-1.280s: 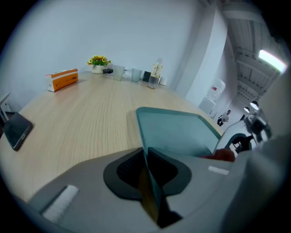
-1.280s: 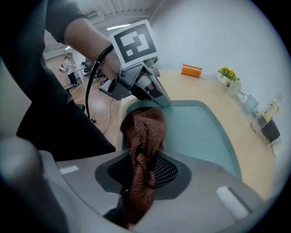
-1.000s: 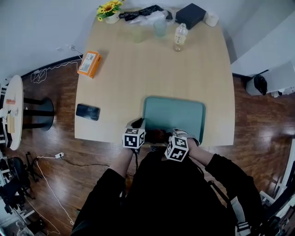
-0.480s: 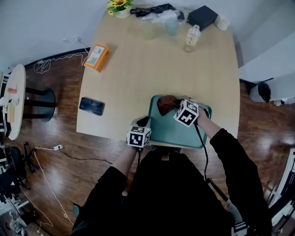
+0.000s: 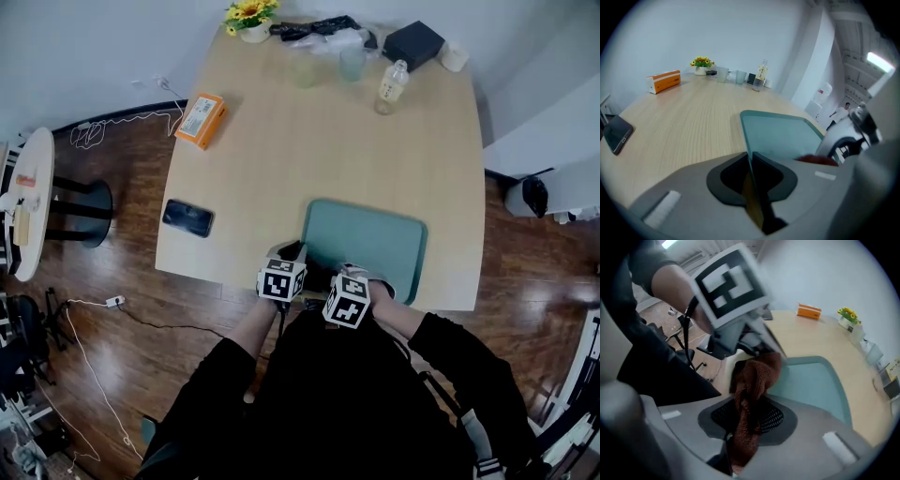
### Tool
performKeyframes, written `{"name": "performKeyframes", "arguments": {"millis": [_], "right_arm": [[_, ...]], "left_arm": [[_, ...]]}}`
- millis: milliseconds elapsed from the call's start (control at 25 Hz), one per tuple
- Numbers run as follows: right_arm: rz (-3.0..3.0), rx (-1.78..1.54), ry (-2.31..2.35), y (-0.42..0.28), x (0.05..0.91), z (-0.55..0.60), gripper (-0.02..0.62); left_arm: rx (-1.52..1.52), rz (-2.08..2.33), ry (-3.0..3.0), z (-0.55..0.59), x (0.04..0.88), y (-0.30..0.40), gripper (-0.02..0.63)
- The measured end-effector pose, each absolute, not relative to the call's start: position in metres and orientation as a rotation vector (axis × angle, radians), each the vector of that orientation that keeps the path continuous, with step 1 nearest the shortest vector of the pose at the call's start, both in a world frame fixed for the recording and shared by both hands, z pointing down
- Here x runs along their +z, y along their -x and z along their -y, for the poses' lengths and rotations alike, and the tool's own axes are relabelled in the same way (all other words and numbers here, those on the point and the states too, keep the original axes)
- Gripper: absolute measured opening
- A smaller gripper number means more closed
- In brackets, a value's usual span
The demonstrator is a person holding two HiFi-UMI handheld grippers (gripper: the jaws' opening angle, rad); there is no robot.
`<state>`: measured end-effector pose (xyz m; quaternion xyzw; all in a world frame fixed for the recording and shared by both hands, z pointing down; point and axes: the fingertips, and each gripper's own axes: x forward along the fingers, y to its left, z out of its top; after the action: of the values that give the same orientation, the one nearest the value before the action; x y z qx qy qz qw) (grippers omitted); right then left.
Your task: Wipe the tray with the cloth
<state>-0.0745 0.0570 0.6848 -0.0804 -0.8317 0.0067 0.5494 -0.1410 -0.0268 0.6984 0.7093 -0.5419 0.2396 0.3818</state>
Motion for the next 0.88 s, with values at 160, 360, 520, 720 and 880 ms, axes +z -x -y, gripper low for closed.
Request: {"name": "performKeyframes", "arguments": {"millis": [160, 360, 520, 720, 880], "right_arm": [[1.986, -0.013, 0.185, 0.082, 0.690, -0.071, 0.097], [1.933, -0.055, 0.147, 0.084, 0.693, -0.019, 0.097], [1.899, -0.137, 0.020, 0.103, 0.686, 0.060, 0.097], [1.902, -0.093, -0.204, 0.128, 0.676, 0.136, 0.097], [1.923, 0.005, -0.211, 0.128, 0.682, 0.109, 0.097]], "left_arm": [[0.607, 1.378, -1.812, 0.026, 0.698, 0.139, 0.015], [0.612, 1.389, -1.816, 0.028, 0.697, 0.139, 0.014], [0.627, 1.405, -1.826, 0.029, 0.695, 0.139, 0.014], [0.621, 1.394, -1.826, 0.031, 0.693, 0.136, 0.014], [0.610, 1.372, -1.831, 0.032, 0.695, 0.140, 0.014]]}}
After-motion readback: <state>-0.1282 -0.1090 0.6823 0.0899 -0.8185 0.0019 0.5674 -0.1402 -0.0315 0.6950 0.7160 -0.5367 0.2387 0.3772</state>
